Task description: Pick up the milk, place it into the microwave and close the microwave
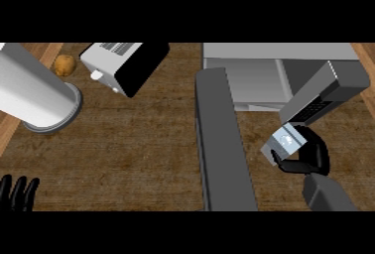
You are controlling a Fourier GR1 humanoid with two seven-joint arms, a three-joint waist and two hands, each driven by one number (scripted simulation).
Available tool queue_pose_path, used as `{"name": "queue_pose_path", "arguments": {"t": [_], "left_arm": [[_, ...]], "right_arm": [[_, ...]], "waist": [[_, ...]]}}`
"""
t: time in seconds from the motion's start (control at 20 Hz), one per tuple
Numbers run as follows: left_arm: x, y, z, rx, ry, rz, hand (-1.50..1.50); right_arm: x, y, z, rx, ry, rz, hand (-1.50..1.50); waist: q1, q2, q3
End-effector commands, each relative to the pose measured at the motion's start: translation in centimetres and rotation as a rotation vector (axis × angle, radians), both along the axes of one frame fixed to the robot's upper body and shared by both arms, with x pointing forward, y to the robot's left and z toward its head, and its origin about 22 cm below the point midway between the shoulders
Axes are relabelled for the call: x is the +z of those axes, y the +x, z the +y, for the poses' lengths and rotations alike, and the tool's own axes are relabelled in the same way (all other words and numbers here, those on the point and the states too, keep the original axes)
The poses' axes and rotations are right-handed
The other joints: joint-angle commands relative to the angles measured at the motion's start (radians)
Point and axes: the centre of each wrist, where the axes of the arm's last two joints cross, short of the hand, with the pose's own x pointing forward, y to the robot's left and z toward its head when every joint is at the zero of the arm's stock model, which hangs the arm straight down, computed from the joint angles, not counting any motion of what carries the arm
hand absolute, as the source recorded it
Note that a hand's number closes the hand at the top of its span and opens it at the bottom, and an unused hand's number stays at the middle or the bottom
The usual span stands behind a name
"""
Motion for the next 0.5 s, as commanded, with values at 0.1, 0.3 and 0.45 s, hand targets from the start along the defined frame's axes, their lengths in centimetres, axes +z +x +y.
{"name": "queue_pose_path", "arguments": {"t": [0.1,0.3,0.45], "left_arm": [[0.2,-0.8,-0.4,0.009,0.002,-0.016,-1.5],[-0.5,-1.3,0.9,0.017,-0.011,0.019,-1.5],[-1.2,-2.3,1.2,0.025,0.019,0.002,-1.5]], "right_arm": [[-0.7,-1.0,0.7,0.23,0.038,-0.025,1.5],[0.3,0.0,3.9,0.282,0.006,-0.058,1.5],[2.2,-0.2,2.9,0.318,-0.044,-0.034,1.5]], "waist": [[-0.006,-0.004,-0.001],[-0.018,-0.008,-0.002],[-0.023,-0.011,-0.003]]}}
